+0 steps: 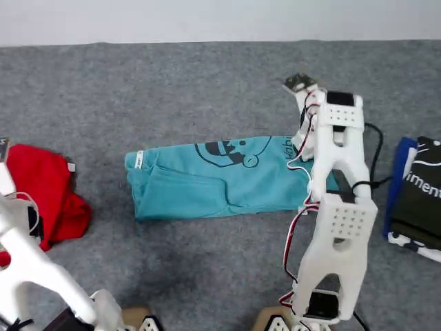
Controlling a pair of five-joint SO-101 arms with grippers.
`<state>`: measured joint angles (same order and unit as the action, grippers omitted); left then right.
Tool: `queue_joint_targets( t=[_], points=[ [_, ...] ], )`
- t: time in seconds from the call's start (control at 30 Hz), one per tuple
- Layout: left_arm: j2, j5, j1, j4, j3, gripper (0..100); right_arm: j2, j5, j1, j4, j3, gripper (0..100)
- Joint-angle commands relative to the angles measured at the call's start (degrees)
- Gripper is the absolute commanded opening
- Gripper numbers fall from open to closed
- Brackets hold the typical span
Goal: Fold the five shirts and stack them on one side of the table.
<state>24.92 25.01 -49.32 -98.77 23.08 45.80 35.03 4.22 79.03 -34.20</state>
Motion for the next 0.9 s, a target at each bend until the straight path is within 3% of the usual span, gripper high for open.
queue_joint_targets(
  t=[0.0, 0.1, 0.33, 0.5, 0.63, 0.87],
  points=[
    [1.8, 0.4, -0.1, -1.7, -2.1, 5, 1.9, 3.4, 0.8, -7.0, -1.4, 1.2],
    [3.1, 0.4, -0.2, -1.8, -2.0, 5, 1.4, 2.5, 0.7, -6.5, -5.2, 1.2],
    [13.4, 0.4, 3.4, -1.8, 0.1, 5, -2.5, -2.4, 0.6, 11.5, -16.0, 2.1],
    [18.4, 0.4, 7.0, -1.8, 5.2, 5, -2.9, -12.4, 0.6, 24.0, -19.9, 15.0],
    [20.8, 0.4, 7.0, -1.8, 6.9, 5, -2.9, -23.6, 1.7, 24.0, -18.9, 23.6],
    [21.0, 0.4, 7.0, -1.8, 7.0, 5, -1.6, -29.8, 0.8, 23.8, -16.6, 27.3]
  ],
)
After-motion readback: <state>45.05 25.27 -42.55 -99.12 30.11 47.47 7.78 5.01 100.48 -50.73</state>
